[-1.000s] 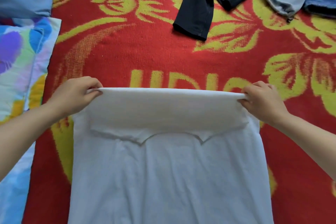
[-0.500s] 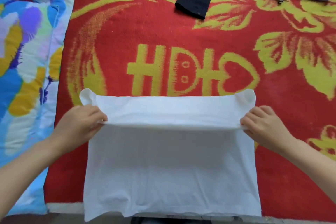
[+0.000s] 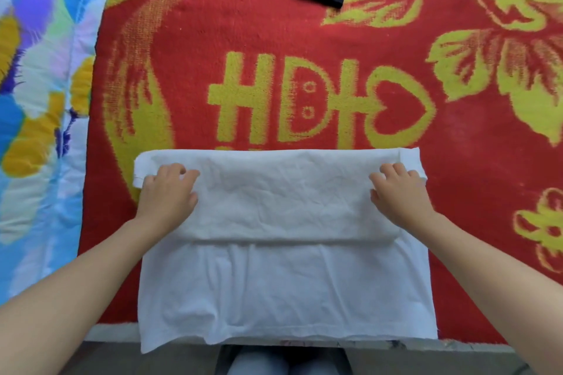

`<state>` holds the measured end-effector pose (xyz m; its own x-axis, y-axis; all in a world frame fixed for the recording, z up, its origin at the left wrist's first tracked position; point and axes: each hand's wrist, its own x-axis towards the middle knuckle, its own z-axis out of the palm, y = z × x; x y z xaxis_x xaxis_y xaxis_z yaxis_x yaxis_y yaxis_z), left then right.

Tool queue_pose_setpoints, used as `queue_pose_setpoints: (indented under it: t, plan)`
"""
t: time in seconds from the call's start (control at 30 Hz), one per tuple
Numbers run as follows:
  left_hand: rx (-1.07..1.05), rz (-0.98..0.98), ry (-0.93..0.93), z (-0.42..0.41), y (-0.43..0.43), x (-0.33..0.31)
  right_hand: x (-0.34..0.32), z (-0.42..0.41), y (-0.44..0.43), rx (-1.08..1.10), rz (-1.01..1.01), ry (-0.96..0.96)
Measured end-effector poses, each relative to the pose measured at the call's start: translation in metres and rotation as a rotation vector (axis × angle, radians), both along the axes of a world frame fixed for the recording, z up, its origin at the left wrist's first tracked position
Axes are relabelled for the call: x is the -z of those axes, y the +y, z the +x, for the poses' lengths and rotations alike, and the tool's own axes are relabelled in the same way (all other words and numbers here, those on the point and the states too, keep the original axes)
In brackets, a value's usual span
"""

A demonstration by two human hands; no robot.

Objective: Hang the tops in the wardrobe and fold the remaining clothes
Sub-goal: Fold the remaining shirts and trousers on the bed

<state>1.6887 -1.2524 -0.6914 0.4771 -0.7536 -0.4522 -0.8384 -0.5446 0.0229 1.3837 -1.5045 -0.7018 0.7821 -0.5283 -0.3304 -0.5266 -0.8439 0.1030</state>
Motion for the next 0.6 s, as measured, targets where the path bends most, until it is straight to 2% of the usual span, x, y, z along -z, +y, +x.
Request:
queue_pose_setpoints:
  t: [0.1,0.17,0.23,0.27,0.3,0.33,0.43,0.47,0.6]
  plan:
    - [-0.140,0.056,-0.016,0.010,-0.023,0.001,0.002,0.010,-0.019,0.067,-0.012,0.074]
    - [-0.141,0.130,0.004,0.017,-0.027,0.004,-0.003,0.000,-0.034,0.150,-0.049,0.272]
    - [-0.124,0.209,-0.021,0.029,-0.023,0.010,-0.015,-0.015,-0.047,0.377,-0.086,0.489]
    - [-0.130,0.247,-0.047,0.035,-0.019,0.011,-0.020,-0.022,-0.051,0.499,-0.070,0.528]
    - [-0.143,0.277,-0.077,0.040,-0.015,0.013,-0.024,-0.026,-0.055,0.608,-0.030,0.537]
    - [-0.165,0.287,-0.112,0.044,-0.013,0.015,-0.023,-0.029,-0.059,0.647,-0.008,0.461]
    - [-0.278,0.200,-0.144,0.049,-0.013,0.016,-0.014,-0.015,-0.060,0.447,-0.068,0.071]
    - [-0.272,0.166,-0.132,0.048,-0.014,0.018,-0.011,-0.007,-0.058,0.396,-0.043,0.005]
    - [-0.094,0.213,-0.048,0.052,-0.015,0.026,0.002,0.020,-0.051,0.270,0.124,0.176]
